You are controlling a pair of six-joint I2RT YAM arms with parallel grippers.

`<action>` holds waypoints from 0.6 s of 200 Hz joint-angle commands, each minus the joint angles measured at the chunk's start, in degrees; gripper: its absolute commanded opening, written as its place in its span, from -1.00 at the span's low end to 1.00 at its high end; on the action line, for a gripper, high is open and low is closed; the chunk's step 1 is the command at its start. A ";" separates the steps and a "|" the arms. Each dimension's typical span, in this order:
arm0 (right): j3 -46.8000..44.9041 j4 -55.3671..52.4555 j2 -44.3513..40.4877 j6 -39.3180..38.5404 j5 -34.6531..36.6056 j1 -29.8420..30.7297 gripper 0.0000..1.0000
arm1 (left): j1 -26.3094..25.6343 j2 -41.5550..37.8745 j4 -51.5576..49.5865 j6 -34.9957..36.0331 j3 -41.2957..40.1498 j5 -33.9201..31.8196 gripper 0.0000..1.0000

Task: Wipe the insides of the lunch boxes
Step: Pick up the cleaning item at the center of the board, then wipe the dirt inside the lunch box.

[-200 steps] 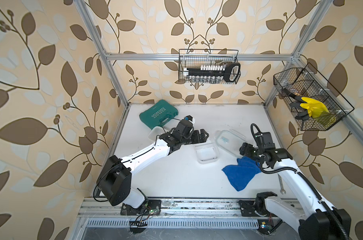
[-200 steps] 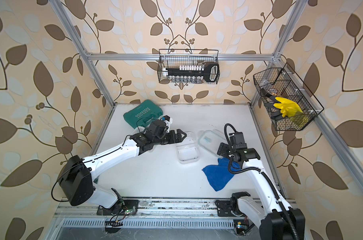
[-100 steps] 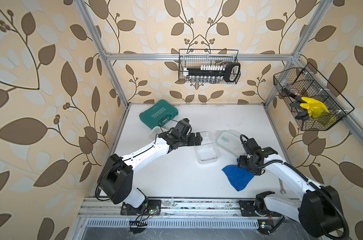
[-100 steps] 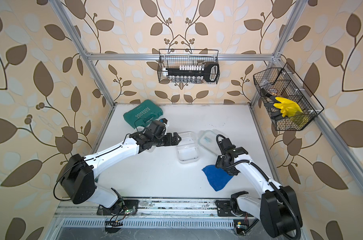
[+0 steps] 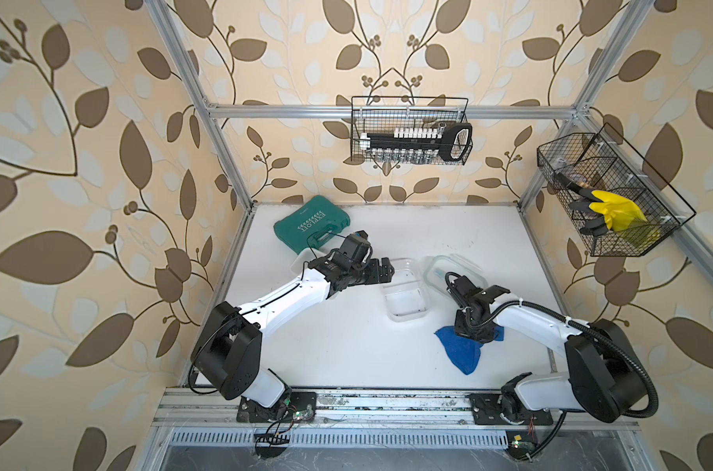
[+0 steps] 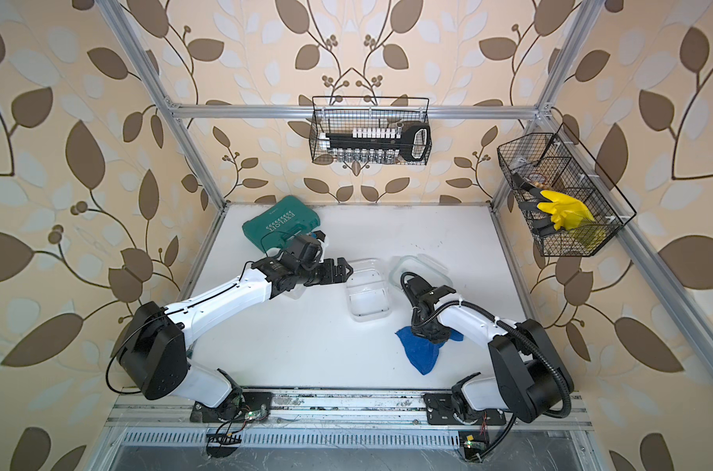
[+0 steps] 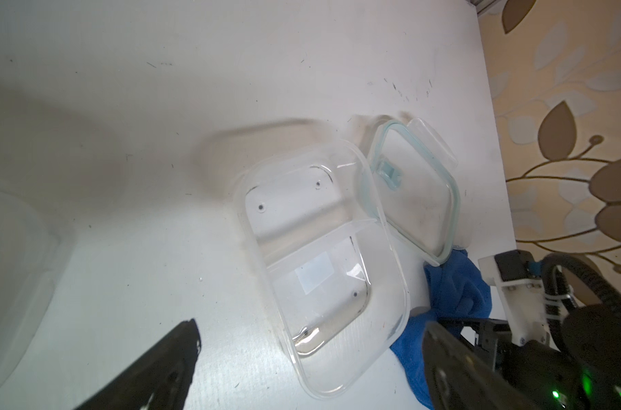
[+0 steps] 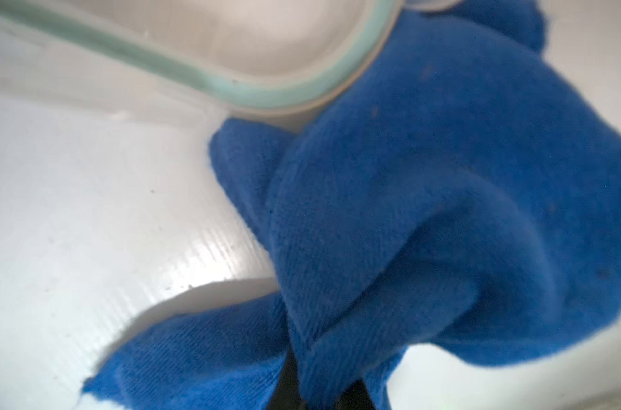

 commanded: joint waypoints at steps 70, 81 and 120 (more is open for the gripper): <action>29.04 -14.06 -12.38 -3.02 14.61 17.11 -1.00 | 3.14 1.66 -0.32 2.04 0.20 3.27 0.96; 30.07 -8.82 -10.54 -5.28 12.51 17.54 -1.00 | 3.38 2.33 0.02 1.79 0.23 3.98 0.94; 29.15 4.60 2.64 -6.82 1.67 17.62 -1.00 | 4.17 6.65 -0.40 2.88 3.26 4.99 0.89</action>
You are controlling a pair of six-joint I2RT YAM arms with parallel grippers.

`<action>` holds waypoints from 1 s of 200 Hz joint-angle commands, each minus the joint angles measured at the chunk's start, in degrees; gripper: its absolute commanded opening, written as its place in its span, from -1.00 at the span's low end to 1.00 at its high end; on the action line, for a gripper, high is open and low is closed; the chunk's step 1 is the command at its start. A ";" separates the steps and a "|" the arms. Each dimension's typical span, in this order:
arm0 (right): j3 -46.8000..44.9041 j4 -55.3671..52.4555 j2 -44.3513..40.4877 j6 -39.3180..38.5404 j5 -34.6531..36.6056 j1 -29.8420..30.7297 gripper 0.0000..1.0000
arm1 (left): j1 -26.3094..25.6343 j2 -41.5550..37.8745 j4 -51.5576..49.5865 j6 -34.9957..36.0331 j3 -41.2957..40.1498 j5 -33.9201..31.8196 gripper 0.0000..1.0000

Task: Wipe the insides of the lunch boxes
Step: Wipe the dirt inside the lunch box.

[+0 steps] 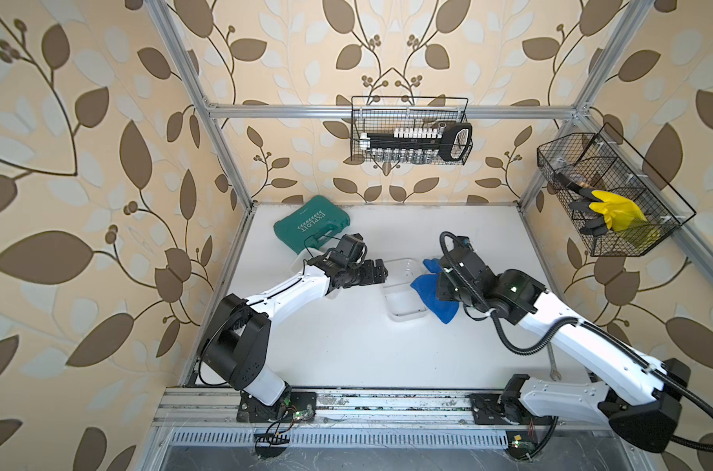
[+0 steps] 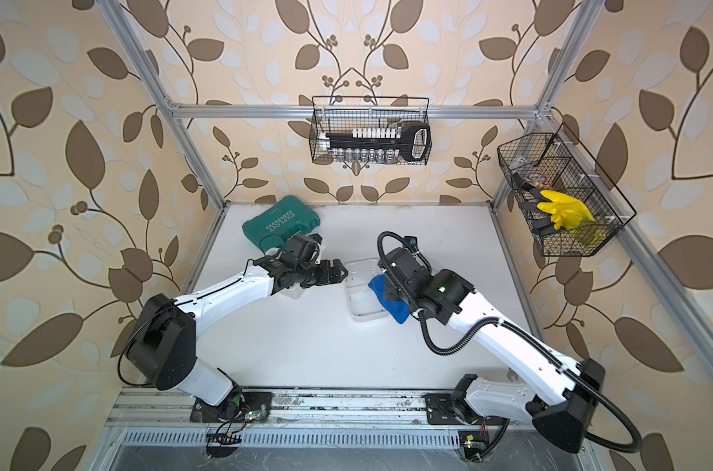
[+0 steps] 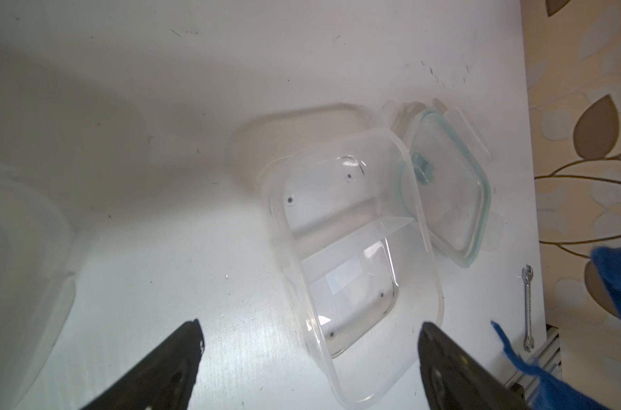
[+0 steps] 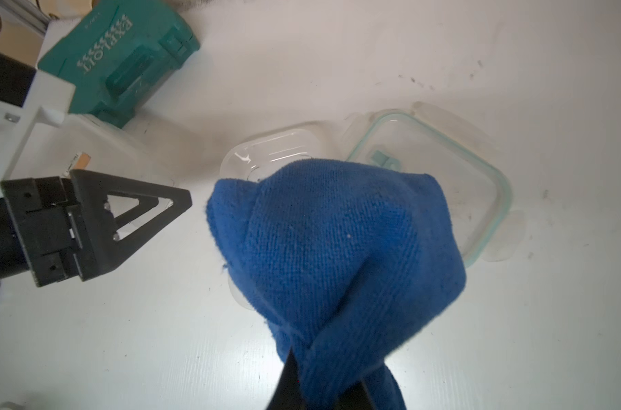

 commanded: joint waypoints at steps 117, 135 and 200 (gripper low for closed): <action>-0.75 23.54 33.04 5.12 -17.33 -1.22 -1.00 | 2.49 16.09 1.62 2.29 9.58 8.23 0.06; -1.03 26.16 35.27 7.09 -19.41 -1.13 -1.00 | 2.49 17.42 1.36 2.48 10.32 8.39 -0.21; -5.00 35.44 36.24 9.35 -29.92 2.41 -1.00 | 2.41 19.38 1.13 2.33 11.40 6.71 -0.73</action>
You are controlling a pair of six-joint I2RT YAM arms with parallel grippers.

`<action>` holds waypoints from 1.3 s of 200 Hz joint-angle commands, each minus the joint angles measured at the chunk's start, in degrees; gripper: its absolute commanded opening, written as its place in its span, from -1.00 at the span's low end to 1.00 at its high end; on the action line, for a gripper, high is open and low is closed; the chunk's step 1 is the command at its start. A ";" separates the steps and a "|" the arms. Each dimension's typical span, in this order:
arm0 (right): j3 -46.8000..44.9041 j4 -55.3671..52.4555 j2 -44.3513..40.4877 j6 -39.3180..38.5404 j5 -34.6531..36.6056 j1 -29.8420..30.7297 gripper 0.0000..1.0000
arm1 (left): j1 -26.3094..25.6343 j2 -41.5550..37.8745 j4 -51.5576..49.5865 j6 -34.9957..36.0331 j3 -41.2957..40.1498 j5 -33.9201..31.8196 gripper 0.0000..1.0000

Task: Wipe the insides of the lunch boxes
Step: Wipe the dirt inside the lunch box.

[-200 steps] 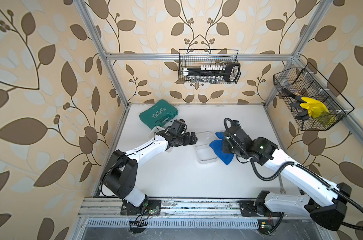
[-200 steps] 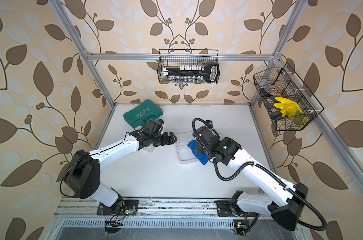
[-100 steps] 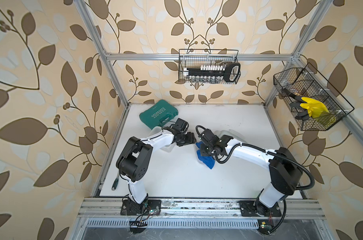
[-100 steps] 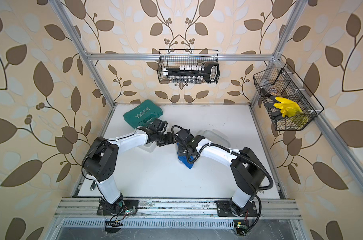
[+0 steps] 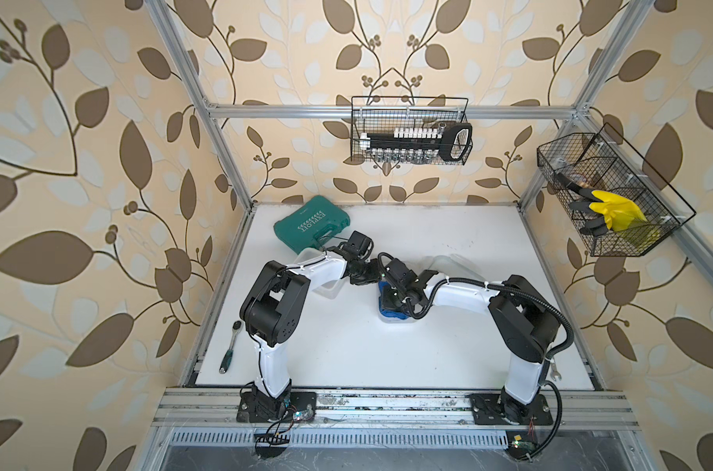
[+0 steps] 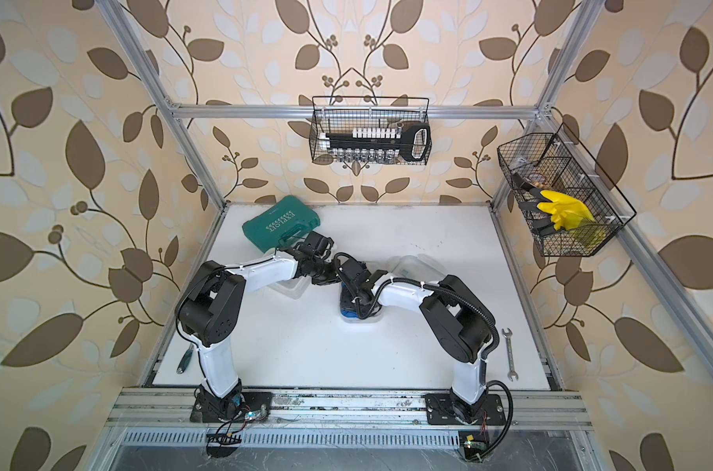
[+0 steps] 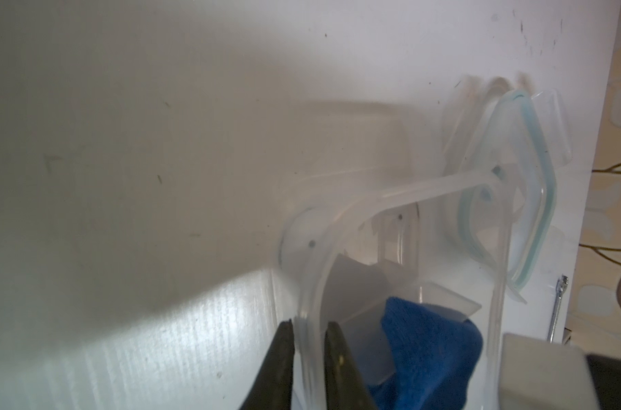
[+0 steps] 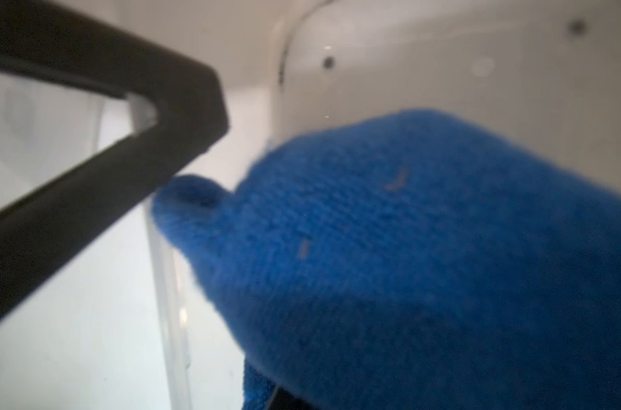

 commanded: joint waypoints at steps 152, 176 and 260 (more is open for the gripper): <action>-1.11 -36.72 2.82 -20.85 12.69 -1.27 -1.00 | -0.09 -2.10 -3.77 3.65 2.59 -8.00 -0.98; 1.21 -35.73 2.80 -20.93 17.53 -4.29 -1.00 | -0.26 -3.72 -2.28 2.94 0.13 -6.85 -1.00; 10.65 -9.95 7.12 -8.70 2.71 -3.39 -1.00 | -3.56 -2.81 0.35 1.09 -2.36 -2.94 -1.00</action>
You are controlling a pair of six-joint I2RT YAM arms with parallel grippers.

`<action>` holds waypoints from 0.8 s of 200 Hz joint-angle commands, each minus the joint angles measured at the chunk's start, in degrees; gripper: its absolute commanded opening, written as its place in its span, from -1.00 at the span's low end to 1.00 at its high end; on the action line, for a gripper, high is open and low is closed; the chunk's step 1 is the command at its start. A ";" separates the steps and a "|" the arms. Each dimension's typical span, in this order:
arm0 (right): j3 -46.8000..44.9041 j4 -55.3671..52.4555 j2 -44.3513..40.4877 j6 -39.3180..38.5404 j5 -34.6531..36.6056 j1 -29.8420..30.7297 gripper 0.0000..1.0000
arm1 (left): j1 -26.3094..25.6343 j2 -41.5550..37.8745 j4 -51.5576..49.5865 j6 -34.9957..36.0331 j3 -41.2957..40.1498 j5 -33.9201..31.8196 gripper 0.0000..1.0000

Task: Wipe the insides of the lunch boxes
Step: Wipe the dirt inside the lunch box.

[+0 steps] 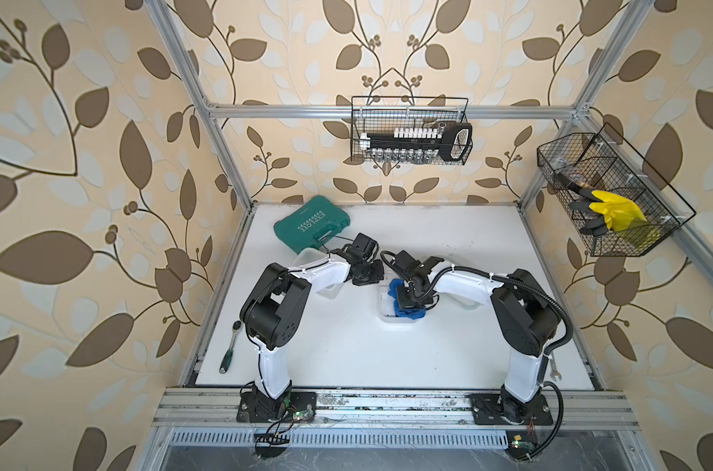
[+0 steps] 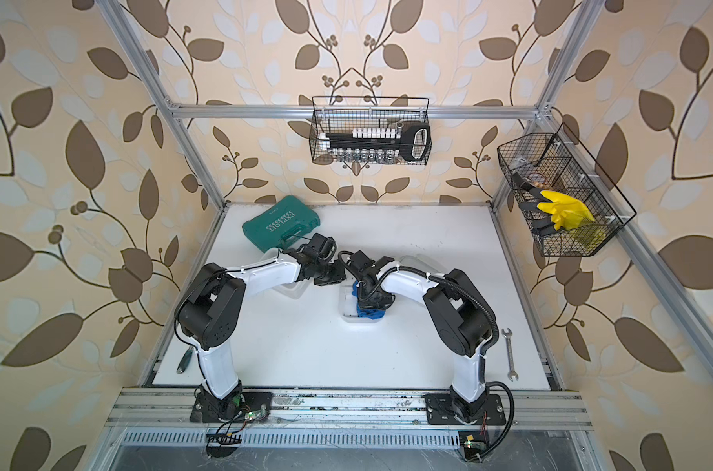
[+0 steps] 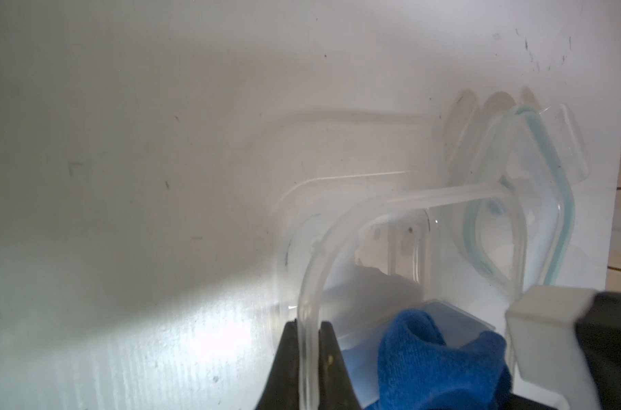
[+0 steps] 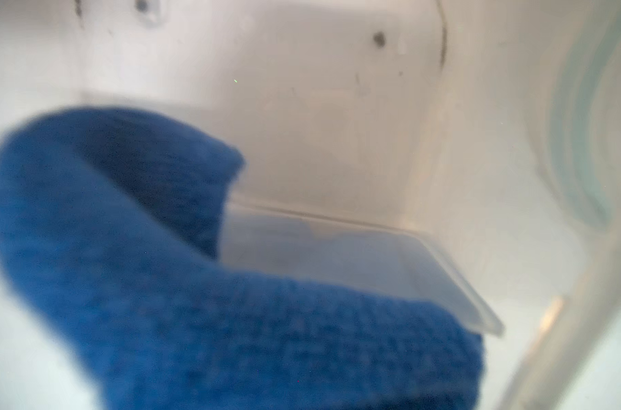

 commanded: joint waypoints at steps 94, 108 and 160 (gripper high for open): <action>-2.42 13.08 0.22 5.69 -11.84 10.44 -1.00 | -0.78 0.92 -6.43 6.49 5.26 0.30 -1.00; -5.71 11.82 -6.45 5.31 -9.64 9.19 -1.00 | -0.44 1.54 -7.61 7.43 6.87 -0.71 -1.00; -4.26 2.19 -24.71 -1.10 -4.58 1.49 -1.00 | -0.38 2.33 -12.14 10.17 12.83 -1.57 -0.97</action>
